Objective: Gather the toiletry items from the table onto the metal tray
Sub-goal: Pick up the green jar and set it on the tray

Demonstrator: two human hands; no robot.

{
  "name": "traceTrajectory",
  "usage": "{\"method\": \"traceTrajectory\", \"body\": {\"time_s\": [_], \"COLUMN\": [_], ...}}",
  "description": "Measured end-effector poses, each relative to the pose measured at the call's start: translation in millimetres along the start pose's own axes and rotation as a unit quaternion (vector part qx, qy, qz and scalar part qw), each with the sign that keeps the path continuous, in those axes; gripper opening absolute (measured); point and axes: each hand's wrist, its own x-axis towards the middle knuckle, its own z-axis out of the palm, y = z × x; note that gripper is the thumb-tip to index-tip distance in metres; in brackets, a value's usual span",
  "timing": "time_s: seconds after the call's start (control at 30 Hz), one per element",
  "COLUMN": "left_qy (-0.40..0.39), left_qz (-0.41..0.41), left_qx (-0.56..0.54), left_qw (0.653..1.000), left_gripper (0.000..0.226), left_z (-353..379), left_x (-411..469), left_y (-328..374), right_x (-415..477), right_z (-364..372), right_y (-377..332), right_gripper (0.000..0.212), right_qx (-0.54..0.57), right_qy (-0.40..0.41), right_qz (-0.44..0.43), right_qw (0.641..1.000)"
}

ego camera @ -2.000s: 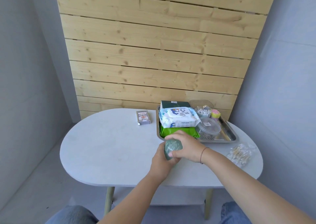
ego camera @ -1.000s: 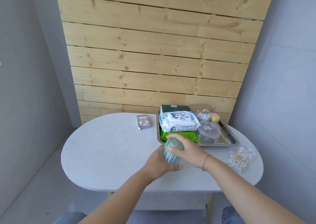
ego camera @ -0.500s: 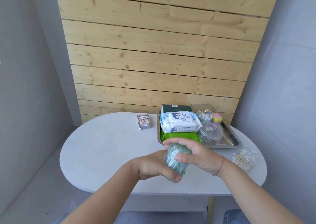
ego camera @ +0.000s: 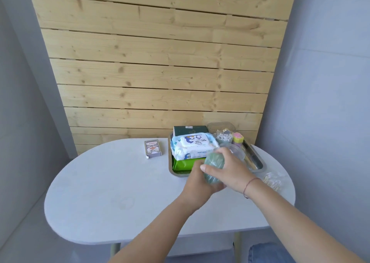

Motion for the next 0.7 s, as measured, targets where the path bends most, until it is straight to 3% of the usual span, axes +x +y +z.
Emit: {"method": "traceTrajectory", "body": {"time_s": [0.17,0.3,0.53,0.7], "left_qy": [-0.039,-0.096,-0.104,-0.118], "left_qz": [0.009,-0.026,-0.111,-0.156], "left_qx": [0.127,0.032,0.092,0.173], "left_qw": [0.991,0.995,0.984,0.965], "left_gripper": [0.062,0.049,0.071,0.049], "left_z": [40.3,66.2,92.2,97.7], "left_x": [54.6,91.2,156.4,182.5], "left_y": [36.5,68.8,70.5,50.0], "right_x": [25.8,56.5,108.1,137.3], "right_z": [-67.7,-106.5,-110.2,-91.9], "right_y": [29.8,59.6,96.2,124.9], "right_gripper": [0.060,0.061,0.059,0.051], "right_qx": [-0.025,-0.086,-0.093,-0.078], "right_qy": [0.064,0.092,0.070,0.024], "right_qz": [0.047,0.065,0.103,0.113], "right_qw": [0.997,0.990,0.988,0.990]}}
